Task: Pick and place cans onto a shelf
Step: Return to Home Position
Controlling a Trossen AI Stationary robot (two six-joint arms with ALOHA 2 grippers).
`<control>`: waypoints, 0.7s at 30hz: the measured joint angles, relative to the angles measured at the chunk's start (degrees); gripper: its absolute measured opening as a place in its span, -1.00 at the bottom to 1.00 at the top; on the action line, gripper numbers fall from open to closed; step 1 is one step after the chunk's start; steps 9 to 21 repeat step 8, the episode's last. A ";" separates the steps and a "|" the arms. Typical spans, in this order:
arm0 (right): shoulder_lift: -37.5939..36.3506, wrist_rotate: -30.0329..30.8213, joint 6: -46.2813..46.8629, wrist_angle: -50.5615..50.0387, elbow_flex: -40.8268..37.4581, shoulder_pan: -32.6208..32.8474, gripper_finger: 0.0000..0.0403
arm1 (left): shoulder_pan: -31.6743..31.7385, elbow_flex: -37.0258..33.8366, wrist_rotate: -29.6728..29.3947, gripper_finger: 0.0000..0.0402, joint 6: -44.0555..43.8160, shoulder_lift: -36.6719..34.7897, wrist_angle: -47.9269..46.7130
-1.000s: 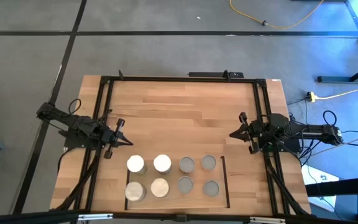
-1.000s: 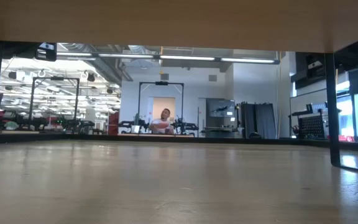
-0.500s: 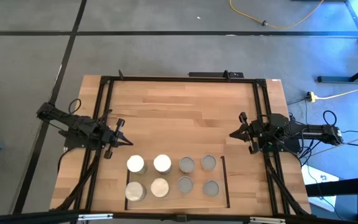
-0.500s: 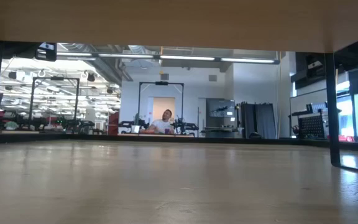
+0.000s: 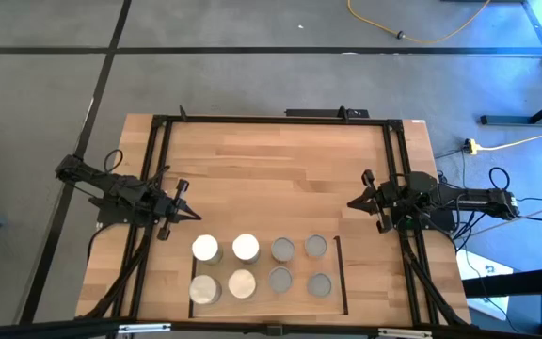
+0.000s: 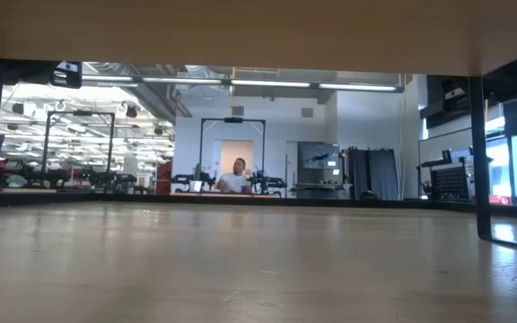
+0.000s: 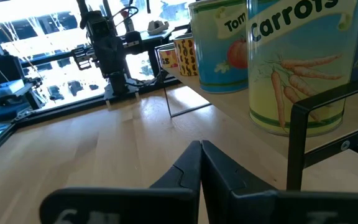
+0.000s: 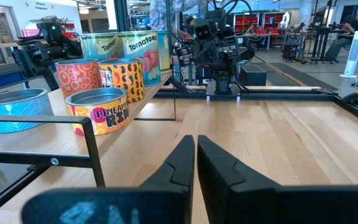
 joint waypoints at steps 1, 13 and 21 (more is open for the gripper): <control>0.00 0.00 0.02 0.00 0.02 0.00 -0.89 | -0.01 0.00 0.00 -1.00 0.01 0.00 0.00; 0.00 0.00 0.00 0.00 0.02 -0.02 -0.89 | 0.01 0.00 0.00 -1.00 0.00 0.00 0.00; 0.00 0.00 0.00 0.00 0.02 -0.02 -0.89 | 0.01 0.00 0.00 -1.00 0.00 0.00 0.00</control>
